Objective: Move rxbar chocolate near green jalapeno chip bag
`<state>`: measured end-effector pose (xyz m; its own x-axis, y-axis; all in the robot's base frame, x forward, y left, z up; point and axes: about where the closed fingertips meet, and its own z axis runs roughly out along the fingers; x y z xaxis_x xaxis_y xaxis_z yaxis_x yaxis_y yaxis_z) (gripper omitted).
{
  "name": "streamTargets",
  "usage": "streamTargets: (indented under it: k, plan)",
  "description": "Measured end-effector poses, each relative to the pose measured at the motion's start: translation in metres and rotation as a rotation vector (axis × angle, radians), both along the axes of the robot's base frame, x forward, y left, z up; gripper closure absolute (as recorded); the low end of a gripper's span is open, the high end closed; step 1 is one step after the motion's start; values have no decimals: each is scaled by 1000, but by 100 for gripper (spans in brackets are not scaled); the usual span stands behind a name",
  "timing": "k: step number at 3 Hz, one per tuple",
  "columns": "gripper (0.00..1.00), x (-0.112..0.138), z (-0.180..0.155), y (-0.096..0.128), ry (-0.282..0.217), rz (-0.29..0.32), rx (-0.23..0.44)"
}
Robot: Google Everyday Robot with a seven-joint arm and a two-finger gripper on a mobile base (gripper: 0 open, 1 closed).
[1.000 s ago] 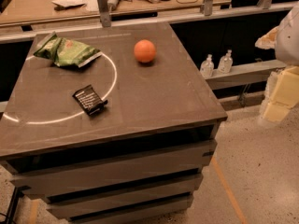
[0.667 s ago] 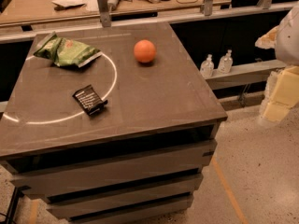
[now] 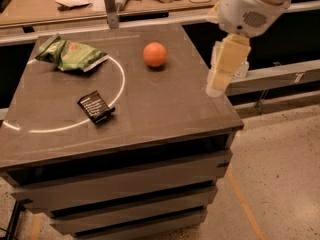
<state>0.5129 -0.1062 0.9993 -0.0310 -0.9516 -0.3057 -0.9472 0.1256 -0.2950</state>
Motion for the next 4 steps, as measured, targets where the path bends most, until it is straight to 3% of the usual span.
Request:
streamTargets:
  k: [1,2,3,4]
  plan:
    - [0,41,5,64,-11,77,65]
    - [0,69,-9,124,35,127,151]
    - [0,77,-24,169,77,108,252]
    - [0,73,-44,192,104,18,362]
